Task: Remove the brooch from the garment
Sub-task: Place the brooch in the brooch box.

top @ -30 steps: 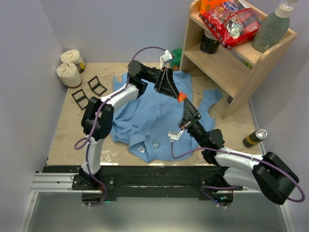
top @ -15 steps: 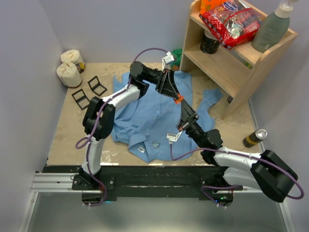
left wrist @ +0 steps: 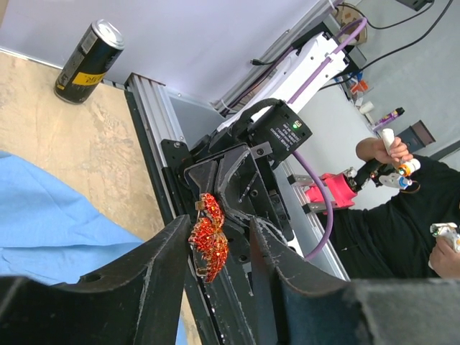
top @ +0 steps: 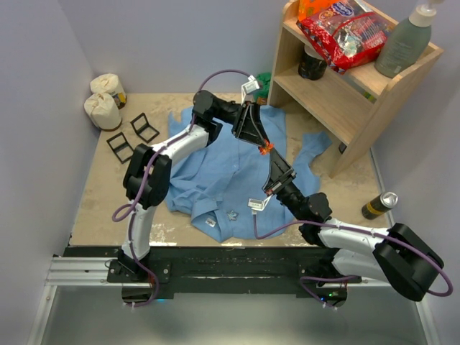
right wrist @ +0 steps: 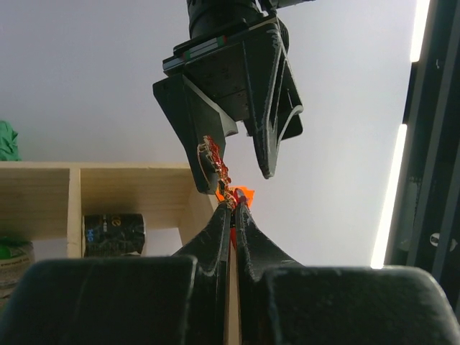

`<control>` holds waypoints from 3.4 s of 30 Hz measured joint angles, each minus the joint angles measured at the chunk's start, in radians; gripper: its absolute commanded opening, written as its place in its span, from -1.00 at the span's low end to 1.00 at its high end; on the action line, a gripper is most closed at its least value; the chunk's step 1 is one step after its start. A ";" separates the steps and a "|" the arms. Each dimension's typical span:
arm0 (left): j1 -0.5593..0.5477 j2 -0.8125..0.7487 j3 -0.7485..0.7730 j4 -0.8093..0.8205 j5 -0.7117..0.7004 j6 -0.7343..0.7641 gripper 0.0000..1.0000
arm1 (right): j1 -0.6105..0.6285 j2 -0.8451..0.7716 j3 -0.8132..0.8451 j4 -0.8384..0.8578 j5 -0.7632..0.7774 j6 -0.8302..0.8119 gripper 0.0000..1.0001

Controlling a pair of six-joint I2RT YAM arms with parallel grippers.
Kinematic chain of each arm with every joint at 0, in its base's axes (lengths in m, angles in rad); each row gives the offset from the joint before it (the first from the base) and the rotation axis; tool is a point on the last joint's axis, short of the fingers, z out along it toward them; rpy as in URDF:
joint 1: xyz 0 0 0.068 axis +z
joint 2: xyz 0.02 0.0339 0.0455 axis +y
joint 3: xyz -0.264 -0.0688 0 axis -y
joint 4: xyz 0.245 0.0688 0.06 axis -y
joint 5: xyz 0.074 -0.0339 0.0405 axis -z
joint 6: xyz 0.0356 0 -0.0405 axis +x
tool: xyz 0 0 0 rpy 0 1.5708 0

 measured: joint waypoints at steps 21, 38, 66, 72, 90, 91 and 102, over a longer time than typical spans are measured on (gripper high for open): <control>0.005 0.000 0.005 0.000 0.003 0.006 -1.00 | 0.002 -0.005 0.000 0.005 0.005 0.013 -0.08; 0.261 -0.092 -0.170 0.149 -0.002 -0.082 -1.00 | -0.032 -0.135 0.018 -0.023 0.258 0.272 0.97; 0.694 -0.293 -0.510 -0.814 -0.579 0.883 -1.00 | -0.202 -0.152 0.283 -1.022 0.238 1.036 0.98; 0.721 -0.319 -0.595 -0.783 -0.753 0.893 -1.00 | -0.202 -0.156 0.275 -1.023 0.238 1.063 0.98; 0.811 -0.509 -0.825 -0.614 -1.114 0.762 -1.00 | -0.202 -0.156 0.258 -1.020 0.238 1.088 0.97; 0.815 -0.530 -0.837 -0.605 -1.132 0.753 -1.00 | -0.202 -0.156 0.257 -1.018 0.238 1.087 0.98; 0.825 -0.697 -1.046 -0.456 -1.265 0.694 -1.00 | -0.253 -0.149 0.288 -1.237 0.165 1.067 0.98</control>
